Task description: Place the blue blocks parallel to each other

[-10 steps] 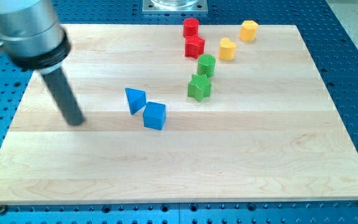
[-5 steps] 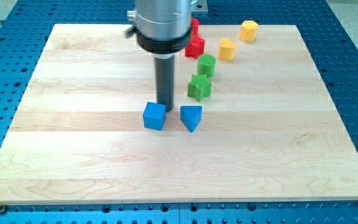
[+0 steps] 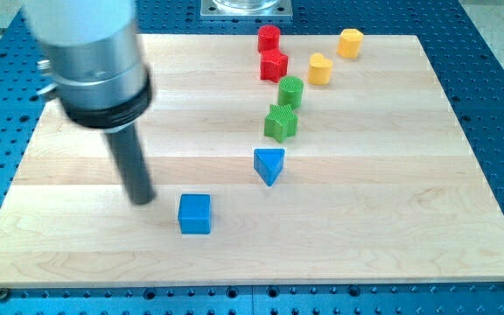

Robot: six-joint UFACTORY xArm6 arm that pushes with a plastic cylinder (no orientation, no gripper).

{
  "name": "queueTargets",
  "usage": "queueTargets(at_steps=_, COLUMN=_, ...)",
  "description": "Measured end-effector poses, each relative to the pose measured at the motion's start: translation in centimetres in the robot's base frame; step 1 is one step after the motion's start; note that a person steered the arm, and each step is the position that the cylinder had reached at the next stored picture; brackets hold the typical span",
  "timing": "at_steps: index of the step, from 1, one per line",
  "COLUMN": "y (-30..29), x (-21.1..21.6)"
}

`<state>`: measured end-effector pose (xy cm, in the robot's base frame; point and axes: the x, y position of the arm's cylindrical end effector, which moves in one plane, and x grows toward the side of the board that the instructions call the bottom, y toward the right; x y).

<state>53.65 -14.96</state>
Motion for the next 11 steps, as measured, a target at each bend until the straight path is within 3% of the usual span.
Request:
queueTargets(at_steps=1, y=2.2, x=3.2)
queueTargets(at_steps=3, y=11.0, x=3.1)
queueTargets(at_steps=4, y=6.1, x=3.6)
queueTargets(at_steps=5, y=6.2, x=1.5)
queueTargets(at_steps=7, y=14.2, x=1.5)
queueTargets(at_steps=9, y=14.6, x=2.3)
queueTargets(at_steps=11, y=13.1, x=-3.3)
